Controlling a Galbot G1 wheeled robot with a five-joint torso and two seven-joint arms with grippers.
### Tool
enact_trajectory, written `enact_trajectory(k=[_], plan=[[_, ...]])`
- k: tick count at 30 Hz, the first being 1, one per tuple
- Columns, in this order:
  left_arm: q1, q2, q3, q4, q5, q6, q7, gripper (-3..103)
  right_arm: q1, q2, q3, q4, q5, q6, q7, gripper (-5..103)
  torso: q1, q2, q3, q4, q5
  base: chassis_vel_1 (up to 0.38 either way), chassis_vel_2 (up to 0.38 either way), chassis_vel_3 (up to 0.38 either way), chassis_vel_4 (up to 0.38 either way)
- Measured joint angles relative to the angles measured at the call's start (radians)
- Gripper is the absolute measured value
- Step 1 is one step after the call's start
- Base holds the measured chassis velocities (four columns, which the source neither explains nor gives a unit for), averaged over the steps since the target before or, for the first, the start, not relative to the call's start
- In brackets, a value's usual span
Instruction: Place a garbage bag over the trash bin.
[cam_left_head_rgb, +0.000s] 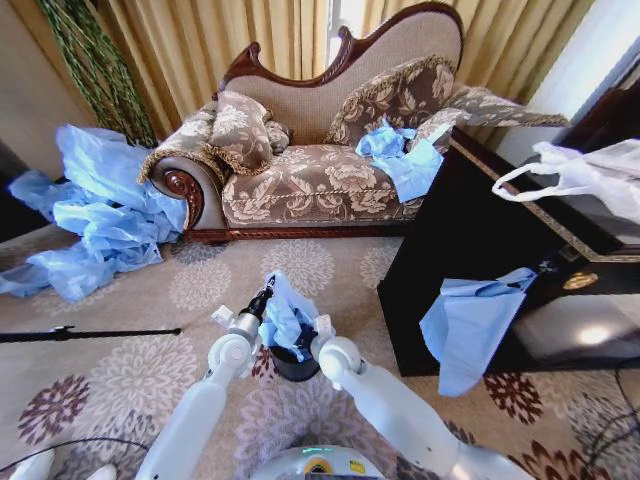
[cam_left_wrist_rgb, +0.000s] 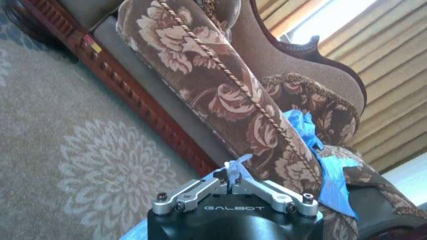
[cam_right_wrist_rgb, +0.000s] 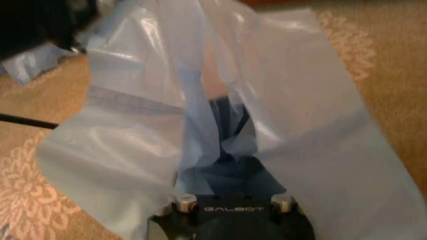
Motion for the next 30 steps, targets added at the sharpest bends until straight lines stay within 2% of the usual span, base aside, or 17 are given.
enact_trajectory(k=[8,15,17,20,23,24,26,27,28,29,30], plan=[[0.009,0.000,0.001,0.001,0.000,0.000,0.003,0,-0.053,-0.077,0.039,0.189,-0.010,0.014,0.010,100,0.000,0.000,0.000,0.0002,-0.0001,0.000,0.000,0.000,0.000],[0.006,-0.003,0.002,0.009,0.003,0.000,0.003,0,-0.110,-0.110,0.100,0.290,-0.019,0.026,0.004,100,0.000,0.000,0.000,0.0001,0.0000,0.000,0.000,0.000,0.000],[0.002,-0.004,0.005,0.013,0.004,0.000,0.003,0,-0.127,-0.120,0.129,0.306,-0.037,0.028,-0.012,100,0.000,0.000,0.000,0.0000,0.0000,0.000,0.000,0.000,0.000],[0.001,-0.005,0.009,0.012,0.006,0.000,0.002,0,-0.161,-0.147,0.222,0.267,-0.138,0.060,-0.098,100,0.000,0.000,0.000,0.0000,-0.0001,0.000,0.000,0.000,0.000],[0.002,-0.006,0.010,0.011,0.006,0.000,0.001,0,-0.164,-0.145,0.240,0.240,-0.138,0.066,-0.110,100,0.000,0.000,0.000,0.0000,-0.0001,0.000,0.000,0.000,0.000],[0.002,-0.006,0.010,0.011,0.007,-0.001,0.001,0,-0.164,-0.139,0.249,0.224,-0.129,0.068,-0.114,100,0.000,0.000,0.000,0.0001,-0.0002,0.000,0.000,0.000,0.000],[0.003,-0.006,0.011,0.008,0.007,-0.001,-0.001,0,-0.160,-0.116,0.269,0.184,-0.050,0.082,-0.119,100,0.000,0.000,0.000,0.0001,0.0000,0.000,0.000,0.000,0.000],[0.003,-0.006,0.011,0.008,0.007,-0.001,-0.001,0,-0.160,-0.116,0.269,0.184,-0.050,0.082,-0.119,100,0.000,0.000,0.000,0.0001,0.0000,0.000,0.000,0.000,0.000],[0.003,-0.006,0.011,0.007,0.007,-0.001,-0.001,0,-0.157,-0.102,0.286,0.173,0.041,0.079,-0.110,100,0.000,0.000,0.000,0.0001,-0.0001,0.000,0.000,0.000,0.000],[0.004,-0.005,0.011,0.006,0.007,-0.001,-0.001,0,-0.155,-0.094,0.297,0.169,0.089,0.075,-0.102,100,0.000,0.000,0.000,0.0002,-0.0001,0.000,0.000,0.000,0.000],[0.004,-0.004,0.012,0.003,0.007,-0.001,-0.001,0,-0.152,-0.078,0.322,0.157,0.203,0.067,-0.093,100,0.000,0.000,0.000,0.0003,-0.0001,0.000,0.000,0.000,0.000]])
